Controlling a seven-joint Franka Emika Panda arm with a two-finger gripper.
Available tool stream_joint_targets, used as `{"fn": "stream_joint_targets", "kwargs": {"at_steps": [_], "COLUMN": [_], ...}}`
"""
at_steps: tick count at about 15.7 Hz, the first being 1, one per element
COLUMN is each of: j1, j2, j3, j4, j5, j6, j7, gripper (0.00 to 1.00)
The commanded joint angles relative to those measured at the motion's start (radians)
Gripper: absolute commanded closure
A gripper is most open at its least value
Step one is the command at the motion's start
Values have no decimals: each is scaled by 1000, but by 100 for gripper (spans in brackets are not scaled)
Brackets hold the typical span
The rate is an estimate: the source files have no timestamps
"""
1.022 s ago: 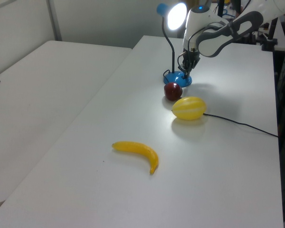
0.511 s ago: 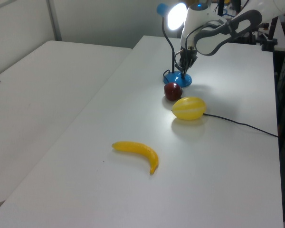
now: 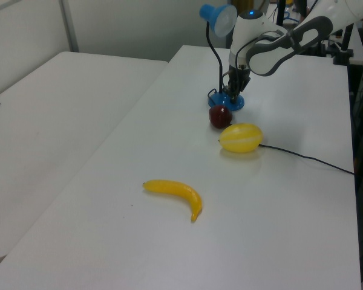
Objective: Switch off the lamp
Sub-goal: 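Lift the gripper up away from the lamp base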
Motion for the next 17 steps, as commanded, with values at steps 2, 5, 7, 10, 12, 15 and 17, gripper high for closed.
{"fn": "stream_joint_targets", "kwargs": {"at_steps": [2,5,7,10,12,15,17], "j1": [5,0,-7,-7,5,22,28], "j2": [-10,-59,-129,-249,-329,-424,-458], "j3": [-5,-4,19,57,64,64,64], "j4": [-52,-52,-47,-47,-50,-50,-50], "j5": [-24,-24,-21,-3,26,80,85], "j6": [3,-49,-132,-293,-398,-547,-613], "j7": [1,-13,-33,-80,-102,-203,-260], "gripper": [100,100,100,83,62,17,0]}}
